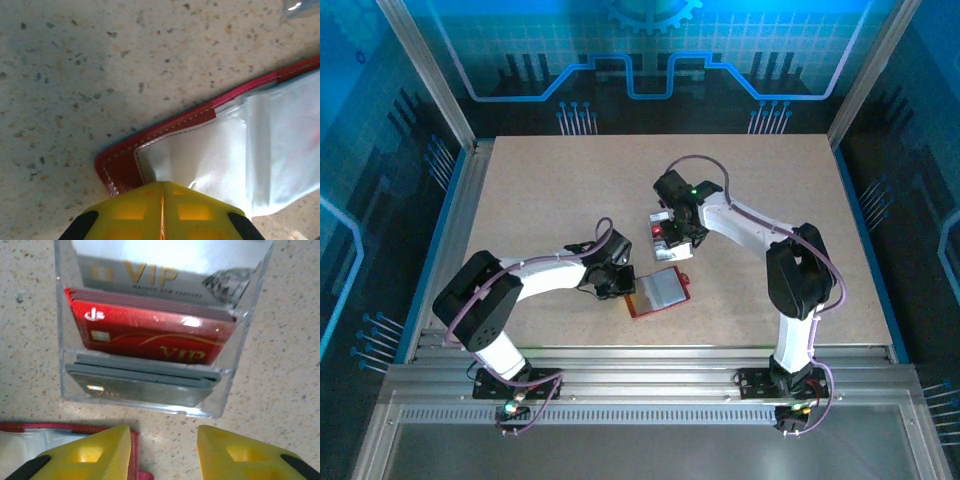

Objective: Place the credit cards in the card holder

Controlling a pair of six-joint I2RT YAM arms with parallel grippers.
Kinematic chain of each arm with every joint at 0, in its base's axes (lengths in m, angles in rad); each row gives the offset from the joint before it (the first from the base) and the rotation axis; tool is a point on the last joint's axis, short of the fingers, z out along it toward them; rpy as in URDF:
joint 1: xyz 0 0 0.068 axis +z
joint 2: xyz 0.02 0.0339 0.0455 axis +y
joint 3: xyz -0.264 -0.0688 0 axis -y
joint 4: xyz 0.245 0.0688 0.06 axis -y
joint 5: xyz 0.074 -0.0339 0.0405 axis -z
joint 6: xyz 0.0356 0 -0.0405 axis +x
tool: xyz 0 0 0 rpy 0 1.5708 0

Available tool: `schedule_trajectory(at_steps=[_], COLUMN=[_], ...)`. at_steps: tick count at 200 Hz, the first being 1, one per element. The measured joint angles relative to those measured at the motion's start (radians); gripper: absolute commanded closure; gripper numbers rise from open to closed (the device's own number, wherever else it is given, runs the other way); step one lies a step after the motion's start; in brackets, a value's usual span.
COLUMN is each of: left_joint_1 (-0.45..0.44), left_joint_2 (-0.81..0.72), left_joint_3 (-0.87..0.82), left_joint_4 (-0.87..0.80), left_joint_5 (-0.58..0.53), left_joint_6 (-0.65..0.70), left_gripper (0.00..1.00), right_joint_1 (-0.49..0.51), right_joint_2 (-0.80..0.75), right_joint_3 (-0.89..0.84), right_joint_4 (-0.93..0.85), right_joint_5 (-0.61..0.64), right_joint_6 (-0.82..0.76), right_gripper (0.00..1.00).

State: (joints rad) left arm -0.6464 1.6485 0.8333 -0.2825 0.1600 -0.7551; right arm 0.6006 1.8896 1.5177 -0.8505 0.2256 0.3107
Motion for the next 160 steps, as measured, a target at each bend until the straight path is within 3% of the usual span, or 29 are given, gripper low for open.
schedule_trajectory(at_steps=[63,109,160], left_joint_1=[0.0,0.005,0.014], left_joint_2=[0.018,0.026,0.024], left_joint_3=[0.021,0.042,0.043], left_joint_4=[0.0,-0.009,-0.021], left_joint_5=[-0.017,-0.042,-0.044], left_joint_6=[0.033,0.057,0.059], left_gripper=[0.93,0.93,0.93], right_joint_1=[-0.068,-0.165,-0.163], right_joint_2=[0.032,0.032,0.032], right_joint_3=[0.042,-0.034,-0.089], right_joint_4=[0.002,0.067,0.152], right_joint_5=[-0.008,-0.157,-0.333], right_joint_6=[-0.001,0.056,0.115], right_gripper=[0.5,0.45,0.46])
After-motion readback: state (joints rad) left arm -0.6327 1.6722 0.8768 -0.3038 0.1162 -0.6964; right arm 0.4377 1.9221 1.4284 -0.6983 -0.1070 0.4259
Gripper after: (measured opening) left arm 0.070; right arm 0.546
